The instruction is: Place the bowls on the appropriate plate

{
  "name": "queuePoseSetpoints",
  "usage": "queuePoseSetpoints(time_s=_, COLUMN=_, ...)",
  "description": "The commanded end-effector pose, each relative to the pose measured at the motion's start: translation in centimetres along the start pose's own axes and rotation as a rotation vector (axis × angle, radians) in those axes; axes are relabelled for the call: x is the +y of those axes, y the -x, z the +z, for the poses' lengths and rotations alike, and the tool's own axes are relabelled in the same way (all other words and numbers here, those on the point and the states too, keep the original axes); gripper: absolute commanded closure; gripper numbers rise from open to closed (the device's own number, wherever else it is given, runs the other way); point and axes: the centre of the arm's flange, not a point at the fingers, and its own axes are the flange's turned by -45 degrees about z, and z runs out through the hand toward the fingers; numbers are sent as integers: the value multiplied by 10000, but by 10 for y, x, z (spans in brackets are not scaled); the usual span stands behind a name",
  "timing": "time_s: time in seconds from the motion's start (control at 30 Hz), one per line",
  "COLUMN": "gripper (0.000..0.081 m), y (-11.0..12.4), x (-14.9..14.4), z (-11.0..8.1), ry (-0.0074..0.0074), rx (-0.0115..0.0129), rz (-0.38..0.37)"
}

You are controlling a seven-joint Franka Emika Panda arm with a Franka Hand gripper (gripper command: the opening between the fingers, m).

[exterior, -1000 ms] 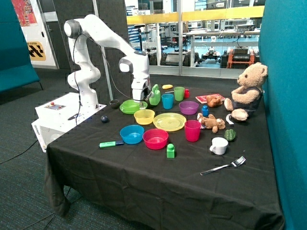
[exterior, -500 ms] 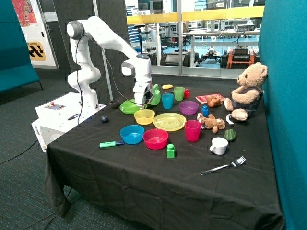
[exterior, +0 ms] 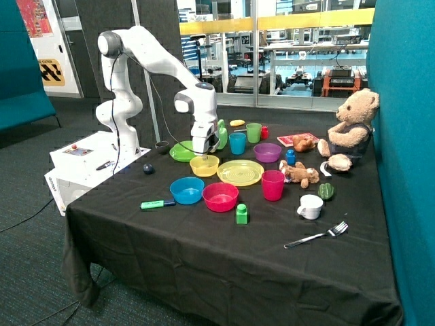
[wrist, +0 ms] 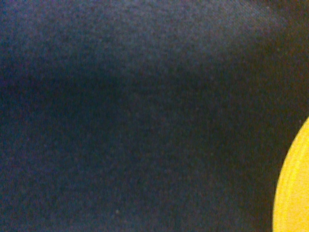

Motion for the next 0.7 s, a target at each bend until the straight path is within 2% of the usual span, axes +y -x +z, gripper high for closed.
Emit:
queuePoseSetpoints(time_s=0.0, gripper=269, y=0, x=2, z=13, ry=-4, rx=13, rz=172)
queuePoseSetpoints(time_s=0.3, gripper=314, y=8, x=-1, z=26, ry=-4, rx=13, rz=226)
queuePoseSetpoints(time_s=0.37, gripper=403, y=9, x=-1, z=29, ry=-4, rx=13, rz=267)
queuePoseSetpoints(time_s=0.47, gripper=707, y=10, x=-1, z=31, ry=-5, rx=13, rz=331)
queuePoseSetpoints(time_s=0.5, gripper=757, y=10, x=-1, z=31, ry=-5, rx=13, rz=354)
queuePoseSetpoints(time_s=0.57, gripper=795, y=11, x=-1, z=32, ry=-5, rx=13, rz=340)
queuePoseSetpoints(time_s=0.67, gripper=806, y=11, x=-1, z=32, ry=-5, rx=13, rz=343)
